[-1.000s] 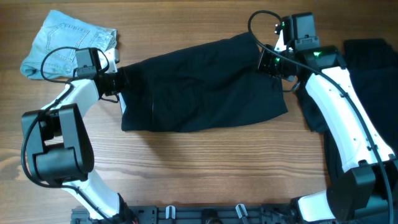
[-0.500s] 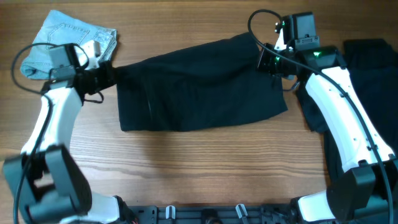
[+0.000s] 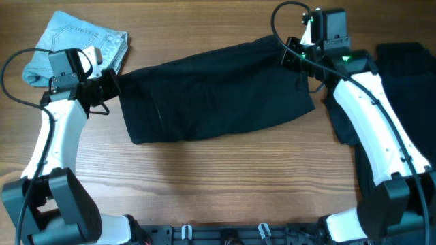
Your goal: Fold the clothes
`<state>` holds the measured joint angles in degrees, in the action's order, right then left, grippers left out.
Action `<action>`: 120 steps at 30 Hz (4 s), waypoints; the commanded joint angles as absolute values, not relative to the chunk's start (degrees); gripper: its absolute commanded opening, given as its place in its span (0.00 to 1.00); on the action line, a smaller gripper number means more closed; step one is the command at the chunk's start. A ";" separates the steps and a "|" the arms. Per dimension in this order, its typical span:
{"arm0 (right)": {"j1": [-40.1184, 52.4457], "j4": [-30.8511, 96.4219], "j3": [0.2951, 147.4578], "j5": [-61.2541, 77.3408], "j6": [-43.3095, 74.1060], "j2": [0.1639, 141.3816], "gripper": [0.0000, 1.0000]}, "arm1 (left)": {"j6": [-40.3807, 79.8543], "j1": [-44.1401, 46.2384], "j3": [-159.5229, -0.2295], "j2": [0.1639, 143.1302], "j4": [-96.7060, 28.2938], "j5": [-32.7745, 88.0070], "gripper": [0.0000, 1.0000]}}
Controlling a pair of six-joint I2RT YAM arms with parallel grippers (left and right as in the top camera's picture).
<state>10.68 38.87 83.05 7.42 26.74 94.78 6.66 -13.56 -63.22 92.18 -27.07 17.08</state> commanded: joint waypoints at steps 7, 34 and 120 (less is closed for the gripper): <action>10.44 29.95 84.36 9.17 25.43 105.06 0.04 | 6.42 -13.74 -63.81 94.11 -26.81 12.32 0.04; 8.56 38.04 84.38 10.55 19.18 112.22 0.77 | 6.20 -13.47 -63.77 95.77 -34.09 13.56 0.49; 12.82 50.65 65.19 15.09 15.09 111.74 0.05 | 6.42 -9.41 -61.91 79.07 -53.39 24.47 0.48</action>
